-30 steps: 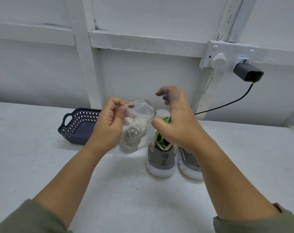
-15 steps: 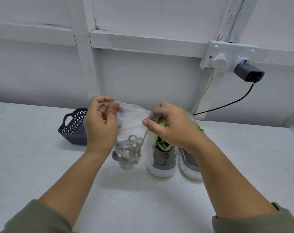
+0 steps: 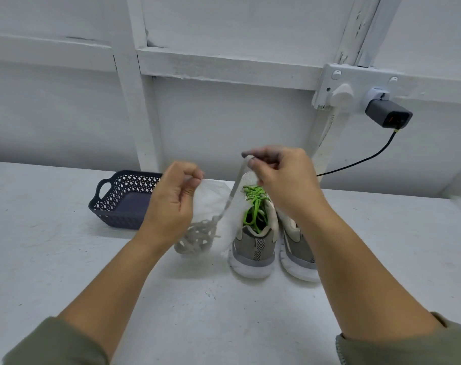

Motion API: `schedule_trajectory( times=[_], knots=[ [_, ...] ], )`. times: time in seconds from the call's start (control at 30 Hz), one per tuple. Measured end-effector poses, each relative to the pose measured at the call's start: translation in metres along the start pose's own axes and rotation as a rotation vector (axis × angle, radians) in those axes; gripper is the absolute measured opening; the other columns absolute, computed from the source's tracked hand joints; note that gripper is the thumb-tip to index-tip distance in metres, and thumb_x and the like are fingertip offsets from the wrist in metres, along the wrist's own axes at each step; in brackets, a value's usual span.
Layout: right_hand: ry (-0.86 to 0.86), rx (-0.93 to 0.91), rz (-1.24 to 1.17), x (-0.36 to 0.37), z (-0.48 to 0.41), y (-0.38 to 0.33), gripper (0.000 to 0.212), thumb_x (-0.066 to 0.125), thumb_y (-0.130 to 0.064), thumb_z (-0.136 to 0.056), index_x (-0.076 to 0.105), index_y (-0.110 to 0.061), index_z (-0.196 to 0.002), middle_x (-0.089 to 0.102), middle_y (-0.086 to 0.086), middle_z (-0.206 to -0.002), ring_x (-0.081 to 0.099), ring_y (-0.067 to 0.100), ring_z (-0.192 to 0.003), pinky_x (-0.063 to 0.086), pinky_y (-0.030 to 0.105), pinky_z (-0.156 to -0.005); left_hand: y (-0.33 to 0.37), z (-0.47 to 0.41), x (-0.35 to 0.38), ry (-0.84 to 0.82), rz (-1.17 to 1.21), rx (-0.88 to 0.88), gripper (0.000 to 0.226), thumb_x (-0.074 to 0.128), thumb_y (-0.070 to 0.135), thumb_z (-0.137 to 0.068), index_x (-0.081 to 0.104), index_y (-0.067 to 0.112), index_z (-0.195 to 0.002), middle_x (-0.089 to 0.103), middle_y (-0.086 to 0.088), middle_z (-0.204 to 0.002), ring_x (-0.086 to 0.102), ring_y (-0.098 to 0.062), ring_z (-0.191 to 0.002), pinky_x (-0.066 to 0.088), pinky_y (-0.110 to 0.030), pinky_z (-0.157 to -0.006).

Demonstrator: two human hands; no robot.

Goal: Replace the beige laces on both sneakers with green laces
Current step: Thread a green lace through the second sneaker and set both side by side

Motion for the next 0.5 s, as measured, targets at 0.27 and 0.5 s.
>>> schedule_trajectory(
  times=[0.27, 0.5],
  knots=[
    [-0.202, -0.010, 0.012, 0.047, 0.019, -0.004, 0.012, 0.066, -0.015, -0.087, 0.064, -0.022, -0.077, 0.067, -0.004, -0.065, 0.061, 0.008, -0.059, 0.053, 0.029, -0.063, 0.007, 0.000, 0.015, -0.010, -0.012, 0.021, 0.010, 0.036, 0.029, -0.098, 0.045, 0.025, -0.097, 0.051, -0.006, -0.096, 0.051, -0.025, -0.085, 0.044, -0.036, -0.076],
    [-0.737, -0.051, 0.512, 0.086, 0.056, -0.003, 0.044, 0.036, -0.050, -0.089, 0.066, -0.021, -0.074, 0.068, -0.013, -0.068, 0.055, 0.011, -0.087, 0.030, 0.042, -0.099, 0.004, 0.006, 0.007, 0.158, 0.026, -0.029, 0.006, 0.035, 0.025, -0.099, 0.040, 0.026, -0.095, 0.047, -0.007, -0.086, 0.048, -0.027, -0.077, 0.044, -0.045, -0.068]
  ],
)
Point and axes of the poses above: each hand's wrist, its own z-axis away from the middle knuckle, its own x-axis out of the palm, y = z × x, the point moved 10 cm from there along -z, towards the middle knuckle
